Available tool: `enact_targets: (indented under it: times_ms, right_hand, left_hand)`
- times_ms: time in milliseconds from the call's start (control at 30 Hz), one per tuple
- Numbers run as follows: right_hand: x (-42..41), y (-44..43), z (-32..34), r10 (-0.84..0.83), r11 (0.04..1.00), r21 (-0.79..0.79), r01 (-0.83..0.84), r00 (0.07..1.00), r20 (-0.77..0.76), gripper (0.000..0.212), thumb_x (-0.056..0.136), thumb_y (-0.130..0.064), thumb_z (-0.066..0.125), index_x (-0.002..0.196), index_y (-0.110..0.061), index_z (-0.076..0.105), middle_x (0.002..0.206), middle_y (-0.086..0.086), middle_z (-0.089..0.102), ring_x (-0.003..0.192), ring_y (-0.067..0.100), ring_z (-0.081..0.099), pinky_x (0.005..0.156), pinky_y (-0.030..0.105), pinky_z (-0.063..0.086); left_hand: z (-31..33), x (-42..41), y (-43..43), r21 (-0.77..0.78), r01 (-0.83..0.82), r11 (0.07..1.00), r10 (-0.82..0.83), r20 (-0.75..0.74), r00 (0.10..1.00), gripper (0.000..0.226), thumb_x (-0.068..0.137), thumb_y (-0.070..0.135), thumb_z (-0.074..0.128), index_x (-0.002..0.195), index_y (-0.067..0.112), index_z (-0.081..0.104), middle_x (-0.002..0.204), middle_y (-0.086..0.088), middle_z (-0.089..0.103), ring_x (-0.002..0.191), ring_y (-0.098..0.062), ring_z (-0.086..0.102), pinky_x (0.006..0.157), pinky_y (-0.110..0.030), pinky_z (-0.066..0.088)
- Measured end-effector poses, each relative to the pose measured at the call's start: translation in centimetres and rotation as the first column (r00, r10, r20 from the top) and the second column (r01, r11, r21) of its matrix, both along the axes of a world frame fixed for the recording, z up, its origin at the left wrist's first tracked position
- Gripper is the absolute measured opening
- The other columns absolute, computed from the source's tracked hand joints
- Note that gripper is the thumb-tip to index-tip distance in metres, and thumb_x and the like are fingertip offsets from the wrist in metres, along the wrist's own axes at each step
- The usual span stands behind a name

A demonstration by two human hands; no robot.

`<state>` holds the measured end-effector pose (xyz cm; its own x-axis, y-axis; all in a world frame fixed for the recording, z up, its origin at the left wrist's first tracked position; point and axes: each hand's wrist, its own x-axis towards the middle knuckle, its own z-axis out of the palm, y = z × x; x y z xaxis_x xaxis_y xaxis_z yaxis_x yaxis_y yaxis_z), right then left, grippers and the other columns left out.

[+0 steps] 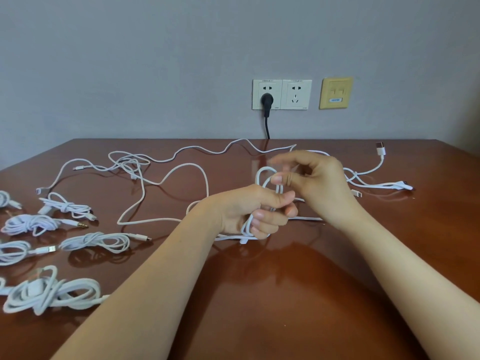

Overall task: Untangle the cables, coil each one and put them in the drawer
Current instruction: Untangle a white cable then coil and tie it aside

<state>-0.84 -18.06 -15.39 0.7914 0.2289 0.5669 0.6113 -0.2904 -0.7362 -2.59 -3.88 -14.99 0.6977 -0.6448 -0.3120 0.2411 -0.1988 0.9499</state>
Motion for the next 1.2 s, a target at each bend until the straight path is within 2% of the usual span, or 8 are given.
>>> enact_targets:
  times_ms: [100,333,533,667,733,900,1033,1200]
  right_hand:
    - [0.1,-0.3,0.1,-0.044,0.996,-0.074,0.049,0.997,0.059,0.016,0.073,-0.010,0.075,0.081,-0.023,0.071,0.060,-0.015,0.057,0.054,-0.002,0.046,0.056,0.008,0.034]
    - [0.0,-0.4,0.1,0.051,0.926,-0.375,-0.043,0.999,0.011,0.026,0.092,-0.009,0.053,0.103,-0.031,0.063,0.079,-0.015,0.061,0.067,0.000,0.052,0.065,0.013,0.039]
    - [0.0,-0.6,0.3,-0.002,0.949,-0.316,0.004,1.000,0.008,0.021,0.090,-0.008,0.055,0.082,-0.026,0.062,0.055,-0.011,0.056,0.052,0.010,0.054,0.058,0.020,0.041]
    - [-0.3,-0.5,0.6,-0.035,0.969,-0.243,0.035,0.999,0.008,0.017,0.090,-0.006,0.057,0.085,-0.016,0.070,0.052,0.007,0.061,0.036,0.005,0.051,0.052,0.010,0.039]
    - [-0.4,-0.5,0.6,-0.082,0.961,-0.263,0.088,0.996,0.035,0.016,0.090,-0.009,0.058,0.087,-0.018,0.072,0.048,0.009,0.060,0.036,0.004,0.050,0.055,0.012,0.040]
    - [-0.3,-0.5,0.6,-0.128,0.965,-0.231,0.121,0.992,-0.016,0.014,0.088,-0.015,0.062,0.090,-0.024,0.072,0.055,0.003,0.067,0.046,0.001,0.059,0.070,0.019,0.048]
    - [0.3,-0.6,0.3,-0.001,0.986,-0.164,-0.009,0.998,-0.062,0.019,0.091,-0.017,0.056,0.091,-0.032,0.068,0.055,0.004,0.063,0.052,-0.001,0.057,0.071,0.021,0.044]
    - [1.1,-1.2,0.0,-0.069,0.972,-0.227,0.064,0.997,-0.017,0.030,0.096,-0.010,0.045,0.088,-0.036,0.058,0.055,-0.008,0.054,0.056,0.005,0.048,0.065,0.023,0.040]
  left_hand:
    - [-0.1,0.1,0.0,0.050,-0.031,0.998,0.030,0.018,0.999,0.036,0.099,0.029,0.029,0.070,0.011,0.042,0.031,0.011,0.027,0.032,-0.004,0.044,0.036,-0.012,0.032]
    - [0.3,0.3,0.3,0.103,-0.012,0.995,0.016,-0.037,0.999,0.036,0.100,0.026,0.032,0.068,0.013,0.041,0.032,0.010,0.023,0.024,0.001,0.018,0.031,-0.014,0.010]
    - [0.3,0.2,0.1,0.118,-0.015,0.993,0.013,0.019,1.000,0.021,0.082,0.032,0.053,0.072,0.014,0.051,0.035,0.010,0.022,0.027,0.000,0.017,0.031,-0.012,0.013]
    - [0.4,0.6,0.6,-0.067,-0.020,0.998,0.012,-0.126,0.992,0.020,0.077,0.031,0.061,0.076,0.011,0.060,0.036,0.009,0.025,0.025,0.001,0.021,0.032,-0.013,0.008]
    - [0.5,0.6,0.9,-0.128,-0.013,0.992,-0.012,-0.187,0.982,0.022,0.079,0.030,0.056,0.078,0.009,0.062,0.036,0.008,0.028,0.025,0.001,0.023,0.031,-0.013,0.009]
    - [0.2,0.4,0.3,-0.002,-0.074,0.997,0.074,-0.002,0.997,0.025,0.092,0.031,0.043,0.077,0.012,0.051,0.038,0.011,0.025,0.027,0.002,0.019,0.034,-0.013,0.010]
    - [0.2,0.5,0.2,0.001,-0.131,0.991,0.131,-0.019,0.991,0.039,0.099,0.038,0.029,0.076,0.011,0.046,0.038,0.010,0.023,0.027,0.001,0.017,0.033,-0.014,0.011]
    - [0.3,0.9,0.9,-0.067,-0.285,0.956,0.282,-0.050,0.958,0.046,0.099,0.043,0.025,0.074,0.012,0.048,0.036,0.010,0.022,0.026,0.000,0.017,0.030,-0.013,0.011]
